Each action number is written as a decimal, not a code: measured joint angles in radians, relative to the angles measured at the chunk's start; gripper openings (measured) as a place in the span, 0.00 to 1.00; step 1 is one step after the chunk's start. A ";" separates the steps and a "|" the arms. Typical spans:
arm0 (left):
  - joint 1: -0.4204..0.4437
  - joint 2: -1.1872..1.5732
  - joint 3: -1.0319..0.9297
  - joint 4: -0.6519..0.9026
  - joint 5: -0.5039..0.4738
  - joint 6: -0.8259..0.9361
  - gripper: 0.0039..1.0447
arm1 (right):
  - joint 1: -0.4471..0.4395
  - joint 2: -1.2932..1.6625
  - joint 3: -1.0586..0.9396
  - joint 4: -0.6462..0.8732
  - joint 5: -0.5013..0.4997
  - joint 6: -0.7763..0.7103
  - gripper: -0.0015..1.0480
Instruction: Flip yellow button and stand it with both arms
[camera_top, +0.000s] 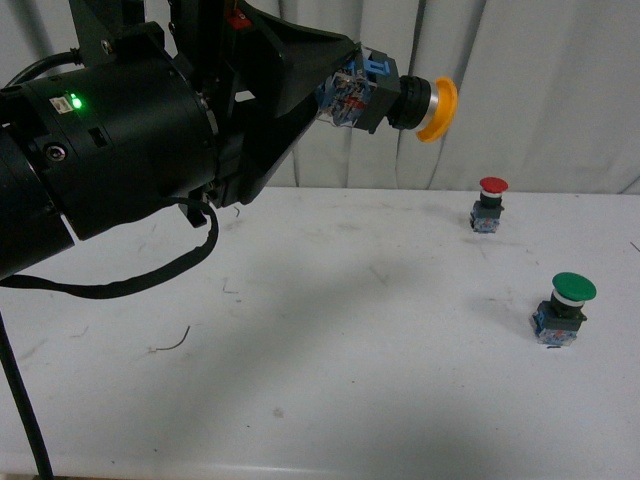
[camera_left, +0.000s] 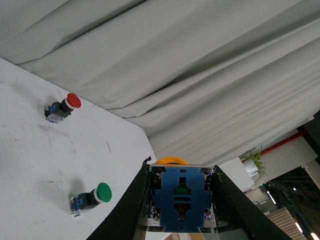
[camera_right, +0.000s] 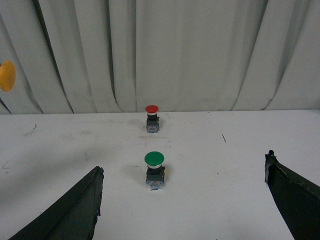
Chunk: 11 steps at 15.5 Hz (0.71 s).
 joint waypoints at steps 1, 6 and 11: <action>0.000 0.000 0.000 0.001 0.000 -0.002 0.29 | 0.000 0.000 0.000 0.000 0.000 0.000 0.94; 0.003 0.000 0.000 0.000 0.004 -0.007 0.29 | -0.081 0.167 0.004 0.167 -0.065 0.131 0.94; 0.001 -0.002 0.000 0.000 0.003 -0.006 0.29 | -0.137 1.183 0.310 1.048 -0.111 0.163 0.94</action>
